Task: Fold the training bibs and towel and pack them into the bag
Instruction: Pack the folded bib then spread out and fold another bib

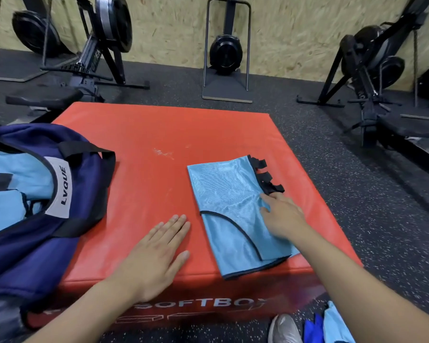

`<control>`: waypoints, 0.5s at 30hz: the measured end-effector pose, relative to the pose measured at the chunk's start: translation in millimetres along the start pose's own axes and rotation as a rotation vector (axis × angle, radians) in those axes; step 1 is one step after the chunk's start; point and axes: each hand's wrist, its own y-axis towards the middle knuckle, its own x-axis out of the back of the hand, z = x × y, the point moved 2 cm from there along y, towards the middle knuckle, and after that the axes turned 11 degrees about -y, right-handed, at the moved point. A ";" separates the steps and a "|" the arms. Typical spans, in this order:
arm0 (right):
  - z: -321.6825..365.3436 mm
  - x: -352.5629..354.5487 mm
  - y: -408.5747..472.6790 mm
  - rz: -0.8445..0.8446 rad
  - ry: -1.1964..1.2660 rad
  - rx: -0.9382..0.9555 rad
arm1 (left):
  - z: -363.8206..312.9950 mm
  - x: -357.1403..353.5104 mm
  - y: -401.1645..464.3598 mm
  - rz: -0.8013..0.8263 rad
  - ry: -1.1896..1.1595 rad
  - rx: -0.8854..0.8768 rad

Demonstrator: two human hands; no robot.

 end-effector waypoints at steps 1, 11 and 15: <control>-3.5 -2.2 -6.7 0.008 0.014 0.023 | -2.0 -0.4 -4.5 0.006 0.018 -0.016; -89.7 -32.8 -88.1 -0.001 0.198 0.414 | -29.2 -0.3 -47.6 0.077 0.074 -0.185; -118.0 -37.9 -112.2 -0.052 0.119 0.532 | -33.8 -2.1 -50.3 0.058 0.126 -0.210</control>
